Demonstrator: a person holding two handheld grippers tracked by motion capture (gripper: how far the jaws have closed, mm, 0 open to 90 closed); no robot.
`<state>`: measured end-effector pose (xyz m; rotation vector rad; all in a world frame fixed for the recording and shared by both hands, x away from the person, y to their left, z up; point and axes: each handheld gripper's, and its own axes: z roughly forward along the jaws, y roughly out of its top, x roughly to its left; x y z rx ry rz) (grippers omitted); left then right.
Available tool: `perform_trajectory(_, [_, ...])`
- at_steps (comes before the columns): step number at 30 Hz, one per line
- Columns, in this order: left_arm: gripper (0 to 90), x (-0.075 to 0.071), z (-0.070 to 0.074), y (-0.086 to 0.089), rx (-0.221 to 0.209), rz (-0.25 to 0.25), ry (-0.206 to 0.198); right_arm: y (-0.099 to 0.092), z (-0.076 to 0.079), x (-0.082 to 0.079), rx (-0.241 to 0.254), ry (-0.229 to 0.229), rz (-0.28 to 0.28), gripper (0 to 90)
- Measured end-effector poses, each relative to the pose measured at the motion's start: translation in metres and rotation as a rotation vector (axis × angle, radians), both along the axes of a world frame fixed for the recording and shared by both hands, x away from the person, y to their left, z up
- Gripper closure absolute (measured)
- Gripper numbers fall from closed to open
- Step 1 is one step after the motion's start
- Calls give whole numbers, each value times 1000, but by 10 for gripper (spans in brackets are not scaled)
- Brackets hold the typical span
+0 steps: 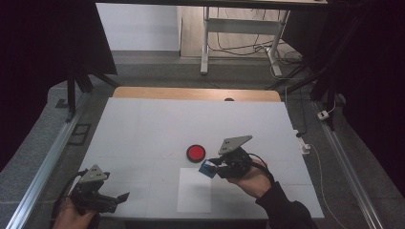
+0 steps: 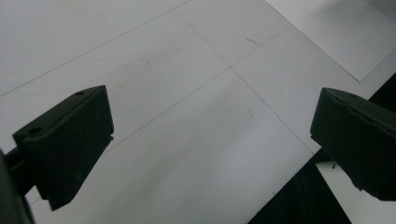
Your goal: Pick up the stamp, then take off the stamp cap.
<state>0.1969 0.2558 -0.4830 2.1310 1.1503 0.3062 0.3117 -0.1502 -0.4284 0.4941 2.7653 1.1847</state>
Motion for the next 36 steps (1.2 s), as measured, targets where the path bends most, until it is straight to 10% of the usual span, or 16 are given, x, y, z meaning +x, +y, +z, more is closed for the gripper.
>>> perform_trajectory(36, [0, -2, 2, 1, -13, -19, -22, 5, -1, -14, 94, -23, 74, 704])
